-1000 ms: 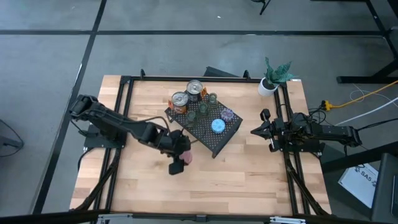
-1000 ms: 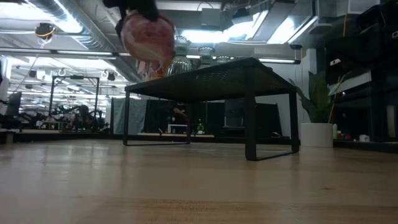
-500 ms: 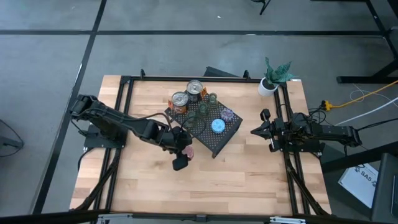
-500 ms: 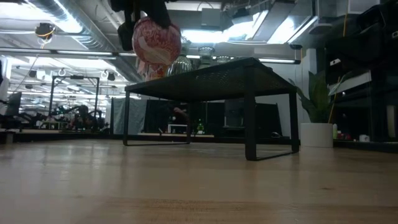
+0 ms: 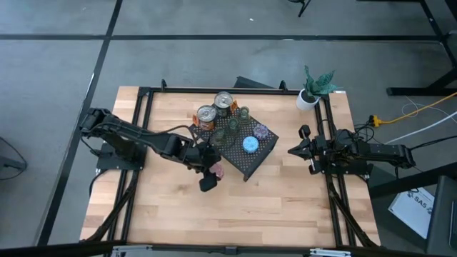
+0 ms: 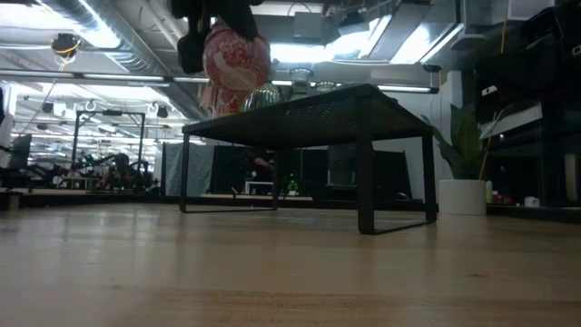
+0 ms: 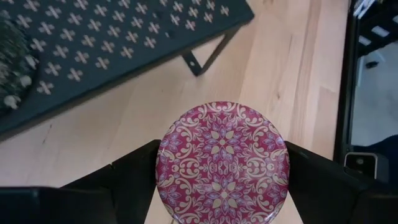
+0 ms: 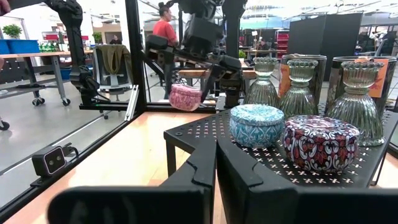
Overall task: Pick & Place candle stick holders
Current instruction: Put the red scented candle on the shelf
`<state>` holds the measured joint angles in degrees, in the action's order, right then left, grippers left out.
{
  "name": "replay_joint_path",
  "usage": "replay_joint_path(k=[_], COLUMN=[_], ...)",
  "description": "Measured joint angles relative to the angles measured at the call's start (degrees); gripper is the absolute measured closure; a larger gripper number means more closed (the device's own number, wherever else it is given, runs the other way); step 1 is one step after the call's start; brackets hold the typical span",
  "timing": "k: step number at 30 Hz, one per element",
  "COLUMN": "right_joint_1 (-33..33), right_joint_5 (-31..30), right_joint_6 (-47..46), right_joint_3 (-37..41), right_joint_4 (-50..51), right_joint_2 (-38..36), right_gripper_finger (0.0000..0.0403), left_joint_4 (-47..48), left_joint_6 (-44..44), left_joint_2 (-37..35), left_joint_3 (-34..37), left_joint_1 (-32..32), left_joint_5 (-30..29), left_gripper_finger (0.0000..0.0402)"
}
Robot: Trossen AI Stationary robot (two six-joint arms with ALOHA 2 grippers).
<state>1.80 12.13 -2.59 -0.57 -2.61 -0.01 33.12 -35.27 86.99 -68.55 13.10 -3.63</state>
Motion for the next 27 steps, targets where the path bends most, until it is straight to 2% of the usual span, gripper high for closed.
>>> replay_joint_path(k=[10, 20, 27], right_joint_1=[0.0, 0.0, 0.0], right_joint_5=[0.0, 0.0, 0.0], right_joint_6=[0.0, 0.0, 0.0], right_joint_3=[0.0, 0.0, 0.0], right_joint_4=[0.0, 0.0, 0.0], right_joint_2=[0.0, 0.0, 0.0], right_gripper_finger=[0.0387, 0.0387, 0.0387], left_joint_4=[-4.1, -6.2, -5.9], left_joint_6=[0.0, 0.0, 3.4], left_joint_2=[-0.1, -0.1, -0.1], left_joint_3=[0.0, -0.1, -3.4], left_joint_1=[-2.8, -2.2, -1.7], left_joint_5=[0.7, 1.8, 0.2], left_gripper_finger=[0.0094, 0.0094, 0.0101])
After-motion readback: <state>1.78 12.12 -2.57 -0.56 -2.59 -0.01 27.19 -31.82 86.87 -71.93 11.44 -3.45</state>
